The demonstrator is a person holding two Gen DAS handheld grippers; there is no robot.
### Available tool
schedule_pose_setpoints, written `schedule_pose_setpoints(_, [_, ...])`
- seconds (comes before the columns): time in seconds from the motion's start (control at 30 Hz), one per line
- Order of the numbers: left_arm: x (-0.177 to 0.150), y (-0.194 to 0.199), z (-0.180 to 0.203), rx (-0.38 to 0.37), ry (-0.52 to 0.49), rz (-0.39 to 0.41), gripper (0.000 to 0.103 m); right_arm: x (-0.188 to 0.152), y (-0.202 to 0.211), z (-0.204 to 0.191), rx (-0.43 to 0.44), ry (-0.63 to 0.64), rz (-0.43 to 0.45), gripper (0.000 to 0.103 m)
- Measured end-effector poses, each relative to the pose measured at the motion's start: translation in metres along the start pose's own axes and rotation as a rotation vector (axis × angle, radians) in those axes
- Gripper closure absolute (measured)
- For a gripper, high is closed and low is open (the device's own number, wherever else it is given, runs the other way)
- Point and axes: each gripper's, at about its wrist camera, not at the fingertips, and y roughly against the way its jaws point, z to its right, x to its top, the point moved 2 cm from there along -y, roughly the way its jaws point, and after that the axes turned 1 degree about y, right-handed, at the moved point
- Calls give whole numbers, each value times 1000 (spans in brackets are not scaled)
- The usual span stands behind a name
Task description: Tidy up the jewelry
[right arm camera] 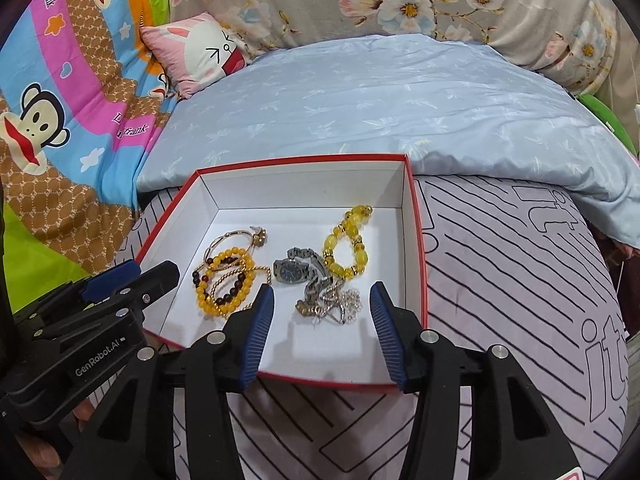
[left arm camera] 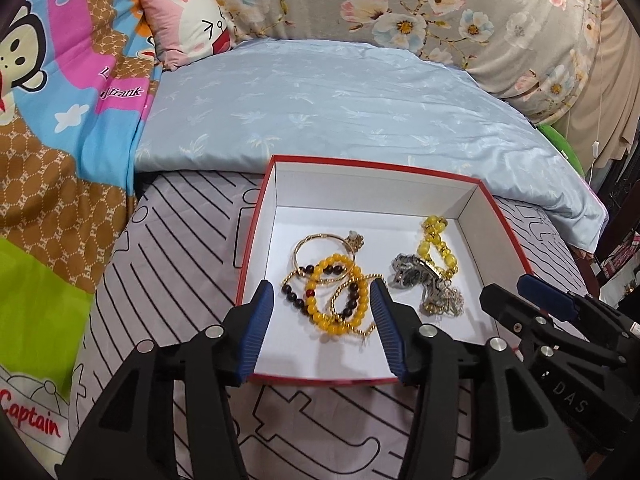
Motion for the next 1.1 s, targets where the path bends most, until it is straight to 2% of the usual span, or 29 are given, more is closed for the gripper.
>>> schedule_pose_setpoints(0.2, [-15,6,3,22,-6,-21,53,-14,13,-8,-25,1,2,38])
schedule_pose_setpoints(0.33, [-22,17,10,65,-38,0,52,-23,23,-10,-57,3,7,36])
schedule_pose_setpoints(0.6, [-34,40,11,74,-31,9,50,-38,51,-10,-107,-18,26,32])
schedule_pose_setpoints(0.67, [-38,46,10,85,-26,10,46,-41,57,-10,-120,-17,32,31])
schedule_pose_setpoints(0.73, [-41,51,9,106,-20,18,37,-45,64,-11,-142,-19,41,28])
schedule_pose_setpoints(0.83, [-47,60,7,120,-7,23,31,-51,75,-12,-173,-20,61,24])
schedule_pose_setpoints(0.93, [-53,67,6,139,-3,22,26,-60,84,-13,-187,-24,69,23])
schedule_pose_setpoints(1.1, [-65,78,9,178,-23,18,26,-72,92,-15,-214,-17,74,23])
